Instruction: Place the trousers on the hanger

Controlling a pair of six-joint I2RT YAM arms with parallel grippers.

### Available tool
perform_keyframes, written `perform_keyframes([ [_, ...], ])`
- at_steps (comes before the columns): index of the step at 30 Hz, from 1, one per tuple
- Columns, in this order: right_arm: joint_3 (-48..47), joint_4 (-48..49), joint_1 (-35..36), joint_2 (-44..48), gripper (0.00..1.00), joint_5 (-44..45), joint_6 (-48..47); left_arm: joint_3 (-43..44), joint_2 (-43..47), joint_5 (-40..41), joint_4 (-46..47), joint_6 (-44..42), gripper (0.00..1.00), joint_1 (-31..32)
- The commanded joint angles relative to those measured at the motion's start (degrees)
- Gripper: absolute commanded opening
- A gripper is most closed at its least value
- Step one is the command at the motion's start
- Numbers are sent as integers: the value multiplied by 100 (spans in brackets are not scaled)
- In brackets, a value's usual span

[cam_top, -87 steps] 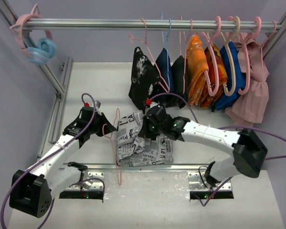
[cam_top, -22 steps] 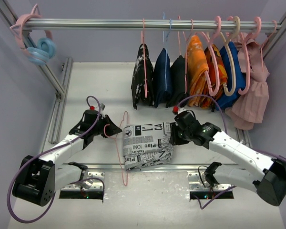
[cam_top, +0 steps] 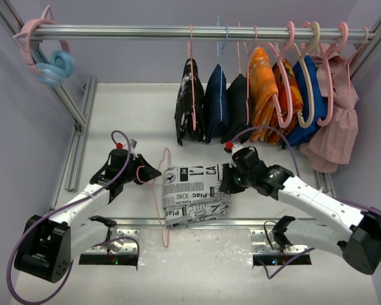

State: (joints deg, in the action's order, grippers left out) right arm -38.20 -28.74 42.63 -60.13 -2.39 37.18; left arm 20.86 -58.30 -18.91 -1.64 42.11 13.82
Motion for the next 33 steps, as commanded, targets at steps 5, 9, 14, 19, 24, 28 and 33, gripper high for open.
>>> perform_keyframes([
  [5,-990,-105,23,-1230,18,1222,-512,-109,88,329,38,-229,0,-76],
  [9,-733,783,-26,-2275,16,1591,-254,-125,244,258,-43,-221,0,-82],
  [14,-444,1565,-12,-3476,18,1066,-133,-243,412,161,-74,-194,0,-80],
  [19,-497,1420,70,-2861,27,1065,-193,-267,354,142,-91,-256,0,-82],
  [24,-806,682,300,-1675,40,1098,-279,-355,476,78,-55,-216,0,-82],
  [28,-546,819,493,-1188,46,707,-242,-423,610,19,-3,-125,0,-82],
  [33,298,1618,793,-1477,31,295,114,-314,702,71,-126,-138,0,-82],
])
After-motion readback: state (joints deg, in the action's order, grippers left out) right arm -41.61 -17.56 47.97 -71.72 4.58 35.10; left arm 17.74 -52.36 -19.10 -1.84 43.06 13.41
